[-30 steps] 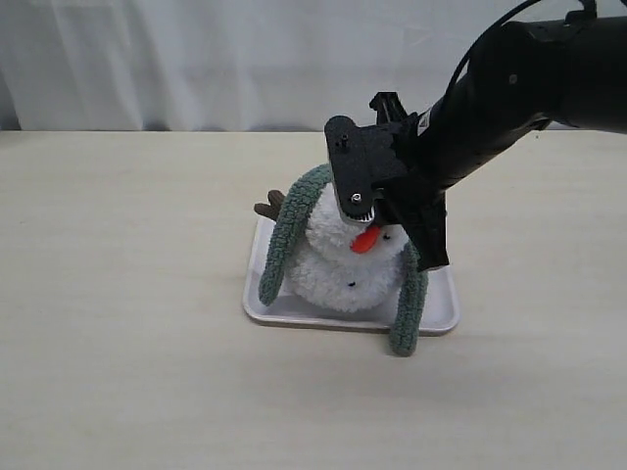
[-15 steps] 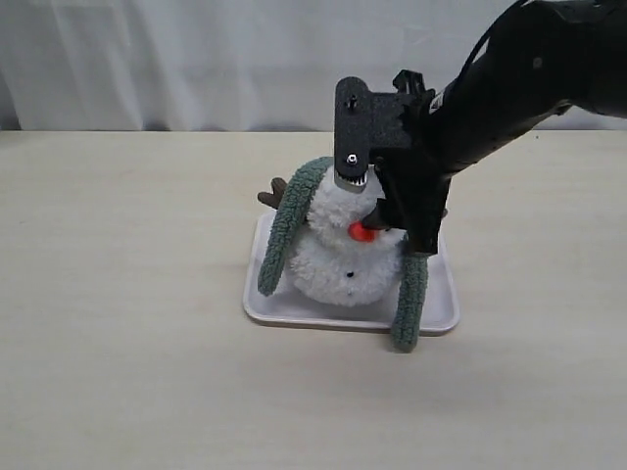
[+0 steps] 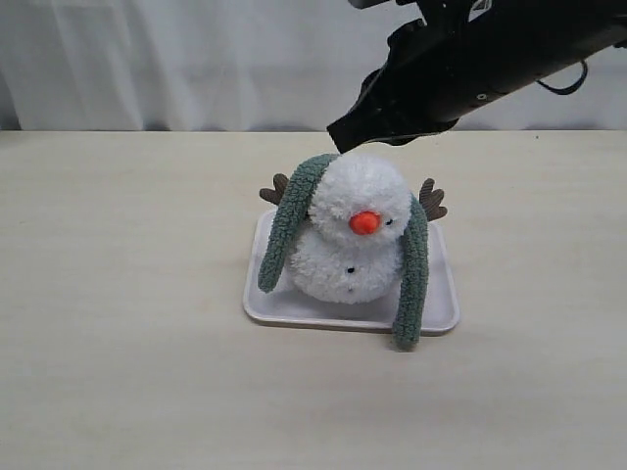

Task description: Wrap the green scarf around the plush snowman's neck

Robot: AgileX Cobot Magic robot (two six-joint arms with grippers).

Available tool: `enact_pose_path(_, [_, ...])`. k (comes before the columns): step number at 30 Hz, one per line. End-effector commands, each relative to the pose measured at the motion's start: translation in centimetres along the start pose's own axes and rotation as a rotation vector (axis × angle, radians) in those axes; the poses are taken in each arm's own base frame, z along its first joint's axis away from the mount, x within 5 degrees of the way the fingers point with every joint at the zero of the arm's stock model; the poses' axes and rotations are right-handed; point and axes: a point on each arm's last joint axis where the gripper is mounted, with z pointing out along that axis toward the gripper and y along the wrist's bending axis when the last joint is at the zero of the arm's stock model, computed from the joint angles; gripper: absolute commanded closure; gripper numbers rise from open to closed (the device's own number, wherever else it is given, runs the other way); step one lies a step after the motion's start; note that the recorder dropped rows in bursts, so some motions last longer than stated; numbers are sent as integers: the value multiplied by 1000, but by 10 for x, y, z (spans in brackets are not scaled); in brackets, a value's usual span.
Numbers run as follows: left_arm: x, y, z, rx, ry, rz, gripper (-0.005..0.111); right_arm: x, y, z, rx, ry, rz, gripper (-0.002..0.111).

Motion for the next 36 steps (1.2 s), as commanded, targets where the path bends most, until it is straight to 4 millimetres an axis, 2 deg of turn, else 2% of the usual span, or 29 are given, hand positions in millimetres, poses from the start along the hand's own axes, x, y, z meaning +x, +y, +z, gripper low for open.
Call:
enact_pose_path(1, [-2, 0, 0, 0, -32, -13, 107, -6, -5, 24, -11, -61, 99, 104])
enact_pose_path(9, [-2, 0, 0, 0, -32, -13, 107, -9, -19, 88, 11, -24, 165, 104])
enact_pose_path(15, [-2, 0, 0, 0, -32, -13, 107, -22, -13, 117, 51, -27, 65, 104])
enact_pose_path(19, [-2, 0, 0, 0, -32, -13, 107, -23, -13, 126, 125, 4, 5, 104])
enact_pose_path(24, [-2, 0, 0, 0, -32, -13, 107, -7, -21, 129, 224, 162, 2, 104])
enact_pose_path(30, [-2, 0, 0, 0, -32, -13, 107, 0, -18, 128, 226, 250, -3, 104])
enact_pose_path(33, [-2, 0, 0, 0, -32, -13, 107, 0, -9, 133, 218, 248, -46, 104])
enact_pose_path(36, [-2, 0, 0, 0, -32, -13, 107, 4, -8, 142, 210, 262, -42, 104])
